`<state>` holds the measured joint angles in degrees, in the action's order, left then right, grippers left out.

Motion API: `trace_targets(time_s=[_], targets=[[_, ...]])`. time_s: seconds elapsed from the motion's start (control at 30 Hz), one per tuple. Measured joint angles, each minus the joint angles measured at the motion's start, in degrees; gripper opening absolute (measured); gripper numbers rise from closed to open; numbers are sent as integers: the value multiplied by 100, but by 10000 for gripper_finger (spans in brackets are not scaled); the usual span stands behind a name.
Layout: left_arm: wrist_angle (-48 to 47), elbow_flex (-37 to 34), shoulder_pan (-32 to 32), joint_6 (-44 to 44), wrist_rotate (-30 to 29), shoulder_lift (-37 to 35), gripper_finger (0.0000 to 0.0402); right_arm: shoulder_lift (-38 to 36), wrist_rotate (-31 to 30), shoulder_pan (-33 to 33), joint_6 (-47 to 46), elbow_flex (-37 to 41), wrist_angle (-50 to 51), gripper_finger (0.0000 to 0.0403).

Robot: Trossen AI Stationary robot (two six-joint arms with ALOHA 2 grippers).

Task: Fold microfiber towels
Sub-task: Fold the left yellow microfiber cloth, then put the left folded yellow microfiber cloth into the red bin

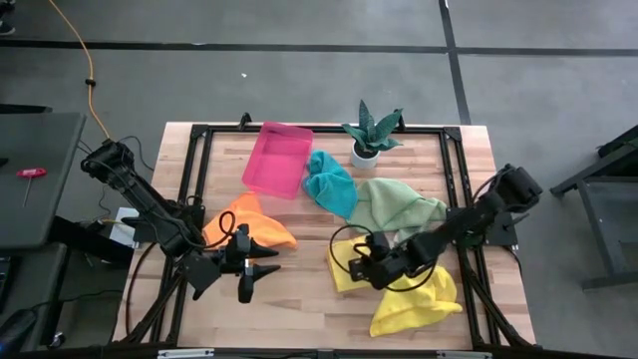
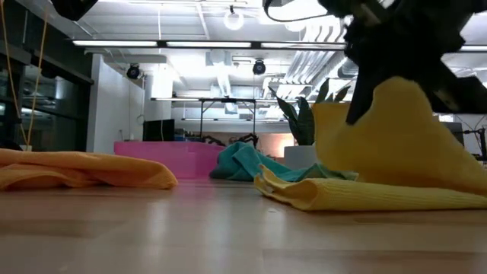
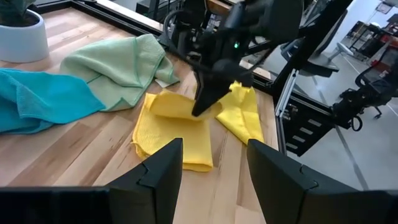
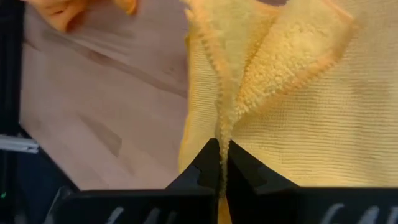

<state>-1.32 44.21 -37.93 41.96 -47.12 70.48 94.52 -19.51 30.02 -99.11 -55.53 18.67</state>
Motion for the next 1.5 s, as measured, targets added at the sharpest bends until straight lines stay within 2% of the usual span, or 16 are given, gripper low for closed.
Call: trace_targets(time_s=[0.4, 0.5, 0.6, 0.73, 0.93, 1.1, 1.27, 1.37, 1.5], targets=[[31, 1, -1, -9, 16, -1, 167, 481, 3, -13, -140, 0, -690, 1], [33, 0, 2, -11, 64, -2, 167, 485, 31, -13, -138, 0, -703, 12], [31, 0, -1, -13, 108, -2, 167, 485, 46, -13, -138, 0, -710, 41], [31, 0, 2, -13, 108, -2, 167, 487, 57, -50, -72, 0, -953, 103], [22, 0, 0, -16, 108, -2, 167, 208, 91, -288, 875, 0, -1126, 184], [9, 2, 2, -16, 104, -2, 167, -617, 144, -553, 1710, -2, -396, 201], [13, 1, 0, -16, 102, -2, 167, -1336, 428, -638, 1814, -2, 1127, 201], [35, 0, 2, -16, 102, -2, 167, -1493, 766, -568, 1816, -2, 1869, 201], [115, 1, 0, -16, 102, -2, 167, -1415, 1150, -390, 1849, 13, 2351, 201]])
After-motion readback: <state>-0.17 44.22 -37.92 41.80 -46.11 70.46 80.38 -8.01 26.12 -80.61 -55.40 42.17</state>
